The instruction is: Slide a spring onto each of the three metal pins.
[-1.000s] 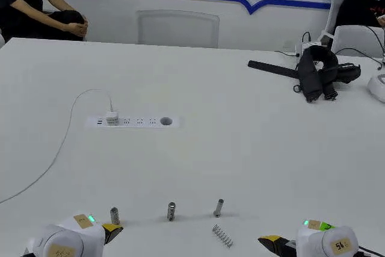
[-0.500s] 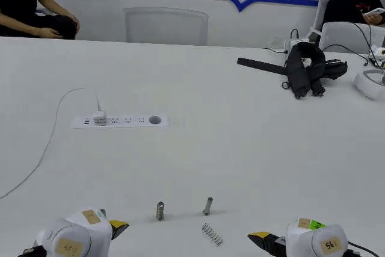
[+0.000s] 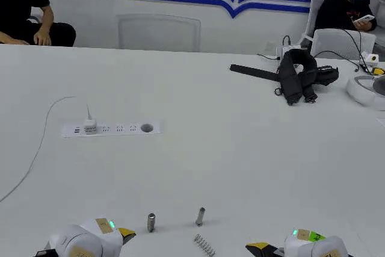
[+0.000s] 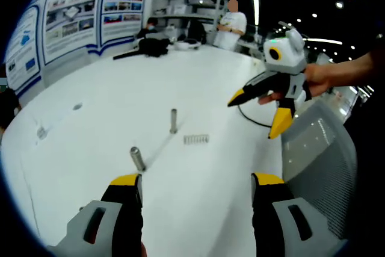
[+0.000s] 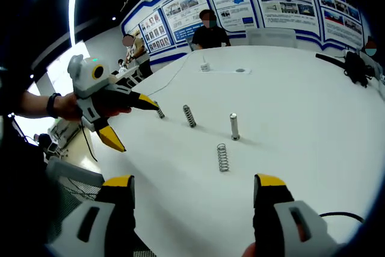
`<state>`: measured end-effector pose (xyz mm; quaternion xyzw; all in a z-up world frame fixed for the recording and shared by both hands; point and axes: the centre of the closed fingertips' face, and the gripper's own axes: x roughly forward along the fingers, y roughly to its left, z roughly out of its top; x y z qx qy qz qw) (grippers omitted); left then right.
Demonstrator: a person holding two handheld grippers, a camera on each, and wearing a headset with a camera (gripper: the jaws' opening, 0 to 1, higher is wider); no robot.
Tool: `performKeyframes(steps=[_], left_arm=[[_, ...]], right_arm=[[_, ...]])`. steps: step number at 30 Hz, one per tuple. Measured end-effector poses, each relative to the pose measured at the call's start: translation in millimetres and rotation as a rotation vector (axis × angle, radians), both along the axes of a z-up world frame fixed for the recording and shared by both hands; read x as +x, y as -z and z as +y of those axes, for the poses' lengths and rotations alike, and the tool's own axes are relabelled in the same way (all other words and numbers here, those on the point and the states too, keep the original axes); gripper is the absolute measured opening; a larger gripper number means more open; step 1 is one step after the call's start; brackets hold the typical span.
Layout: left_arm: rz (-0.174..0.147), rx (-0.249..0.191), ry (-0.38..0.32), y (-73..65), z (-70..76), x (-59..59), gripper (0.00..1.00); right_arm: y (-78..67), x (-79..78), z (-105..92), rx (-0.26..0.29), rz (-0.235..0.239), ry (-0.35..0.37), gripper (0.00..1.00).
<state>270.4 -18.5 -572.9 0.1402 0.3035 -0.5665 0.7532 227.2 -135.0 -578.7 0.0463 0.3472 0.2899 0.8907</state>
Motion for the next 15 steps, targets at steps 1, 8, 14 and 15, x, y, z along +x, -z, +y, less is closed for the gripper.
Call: performKeyframes(steps=[1, 8, 14, 15], left_arm=[[0.0, 0.003, 0.004, 0.9, -2.1, 0.8, 0.75], [0.004, 0.017, 0.056, 6.5, -15.7, -3.9, 0.75], [-0.002, 0.032, 0.105, 9.3, -28.1, -6.8, 0.74], [-0.002, 0.034, 0.111, 10.2, -29.8, -6.6, 0.73]], right_arm=[[-0.8, 0.4, -0.8, 0.003, -0.002, 0.003, 0.82], [0.2, -0.2, -2.9, 0.008, -0.001, 0.013, 0.82], [0.5, -0.1, -6.0, 0.018, -0.002, 0.029, 0.82], [0.5, 0.0, -6.7, 0.02, -0.003, 0.033, 0.82]])
